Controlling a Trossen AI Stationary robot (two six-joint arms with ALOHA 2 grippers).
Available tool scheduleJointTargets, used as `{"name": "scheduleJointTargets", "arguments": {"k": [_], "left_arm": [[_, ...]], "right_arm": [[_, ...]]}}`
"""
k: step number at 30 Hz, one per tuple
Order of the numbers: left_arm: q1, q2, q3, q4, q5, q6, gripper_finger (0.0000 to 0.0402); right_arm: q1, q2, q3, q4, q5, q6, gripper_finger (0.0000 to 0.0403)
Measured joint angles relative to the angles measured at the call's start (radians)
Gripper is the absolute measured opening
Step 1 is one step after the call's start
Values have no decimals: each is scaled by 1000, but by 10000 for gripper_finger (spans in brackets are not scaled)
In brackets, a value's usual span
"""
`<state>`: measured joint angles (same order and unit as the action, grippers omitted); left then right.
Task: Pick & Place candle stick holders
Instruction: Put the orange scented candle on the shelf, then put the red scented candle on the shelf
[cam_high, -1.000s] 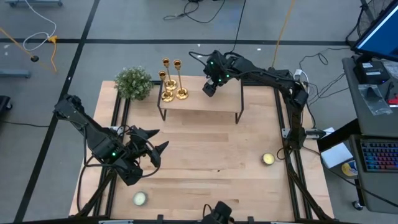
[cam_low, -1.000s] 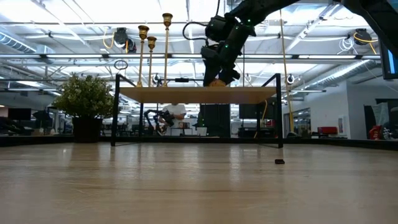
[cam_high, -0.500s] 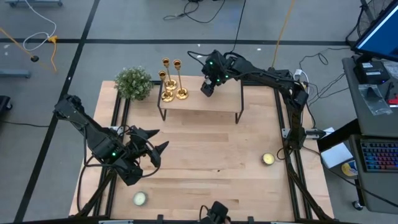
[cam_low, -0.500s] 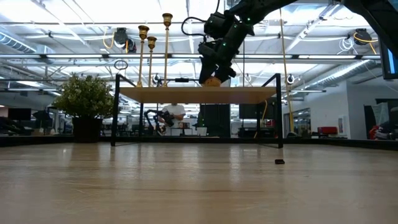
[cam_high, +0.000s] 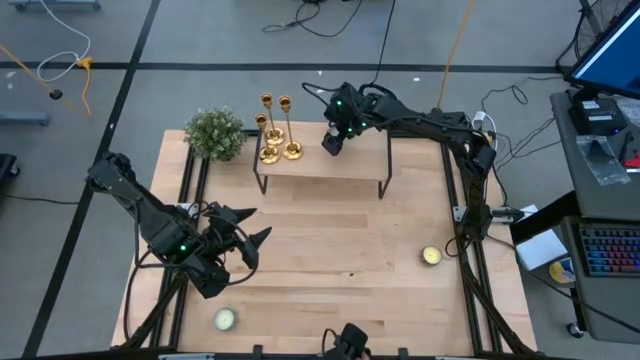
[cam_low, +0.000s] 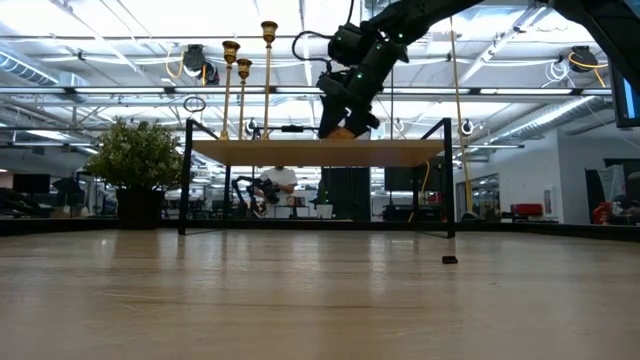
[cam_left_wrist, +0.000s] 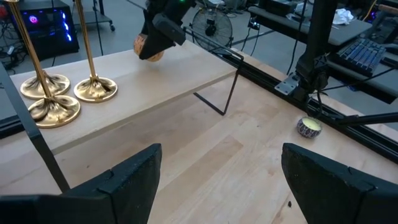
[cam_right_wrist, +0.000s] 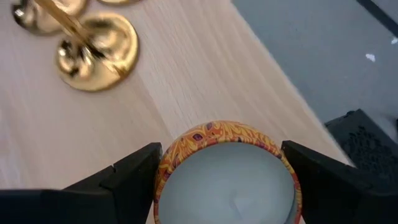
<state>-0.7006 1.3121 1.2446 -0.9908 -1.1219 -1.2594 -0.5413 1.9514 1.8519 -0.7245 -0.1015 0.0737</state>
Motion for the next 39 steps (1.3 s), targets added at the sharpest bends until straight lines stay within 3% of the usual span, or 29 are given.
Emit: {"name": "scheduleJointTargets", "arguments": {"k": [23, 35, 39], "left_arm": [[0, 0, 0, 0, 32, -2, 326], [0, 0, 0, 0, 32, 5, 326], [0, 0, 0, 0, 32, 5, 326]], "right_arm": [[0, -1, -68, 94, 0, -11, 309], [0, -1, -68, 104, 2, -61, 393], [0, -5, -68, 121, 3, -87, 396]]}}
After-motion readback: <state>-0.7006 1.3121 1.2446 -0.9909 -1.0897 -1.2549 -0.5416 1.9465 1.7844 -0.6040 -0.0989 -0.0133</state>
